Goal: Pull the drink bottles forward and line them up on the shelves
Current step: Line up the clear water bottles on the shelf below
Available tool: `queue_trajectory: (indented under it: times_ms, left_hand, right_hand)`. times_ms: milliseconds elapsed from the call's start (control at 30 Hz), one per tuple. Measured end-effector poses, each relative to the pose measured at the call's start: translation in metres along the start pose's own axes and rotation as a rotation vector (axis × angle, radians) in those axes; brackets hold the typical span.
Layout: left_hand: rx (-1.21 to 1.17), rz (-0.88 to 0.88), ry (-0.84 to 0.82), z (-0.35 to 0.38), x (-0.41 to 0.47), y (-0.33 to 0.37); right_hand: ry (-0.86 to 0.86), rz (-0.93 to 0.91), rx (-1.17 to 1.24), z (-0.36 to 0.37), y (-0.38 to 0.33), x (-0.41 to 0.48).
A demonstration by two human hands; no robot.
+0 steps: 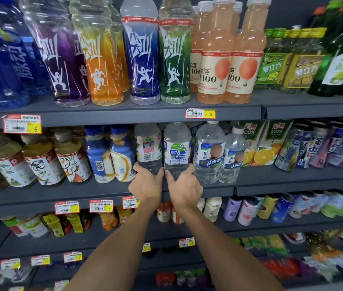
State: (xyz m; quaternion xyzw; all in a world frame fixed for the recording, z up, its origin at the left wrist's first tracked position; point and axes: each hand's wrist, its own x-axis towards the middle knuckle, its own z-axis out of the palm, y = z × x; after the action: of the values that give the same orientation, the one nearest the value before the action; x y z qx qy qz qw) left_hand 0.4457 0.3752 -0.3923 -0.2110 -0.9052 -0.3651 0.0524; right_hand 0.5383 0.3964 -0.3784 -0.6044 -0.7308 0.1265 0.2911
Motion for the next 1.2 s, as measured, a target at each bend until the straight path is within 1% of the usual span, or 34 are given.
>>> queue_trajectory:
  times_ms: [267, 467, 567, 733, 867, 1000, 1100, 1200]
  left_hand:
    - [-0.041, 0.021, 0.018, -0.012, -0.015, -0.008]
    - [-0.059, 0.04, 0.01, -0.021, -0.013, -0.023]
    - [-0.055, 0.06, 0.068, -0.021, -0.015, -0.021]
    - [0.059, 0.071, 0.175, -0.015, -0.021, -0.011]
    - [0.044, 0.047, 0.13, -0.012, -0.025, -0.006]
    - [-0.09, 0.075, 0.104, -0.011, -0.023, -0.007]
    - [-0.135, 0.117, 0.051, -0.018, -0.02, -0.014]
    - [-0.211, 0.195, -0.034, -0.028, -0.015, -0.03]
  right_hand:
    - [0.005, -0.001, -0.001, 0.0, 0.003, 0.001]
    - [0.024, 0.097, 0.102, 0.013, -0.003, 0.003]
    - [0.036, 0.102, 0.106, 0.017, -0.001, 0.002]
    - [0.039, 0.093, 0.091, 0.012, 0.006, -0.001]
    - [0.043, 0.069, 0.07, 0.005, 0.014, -0.008]
    - [0.022, 0.028, 0.011, -0.002, 0.02, -0.009]
    - [-0.031, -0.019, -0.005, -0.008, 0.023, -0.003]
    - [-0.087, -0.1, -0.06, -0.015, 0.031, 0.006]
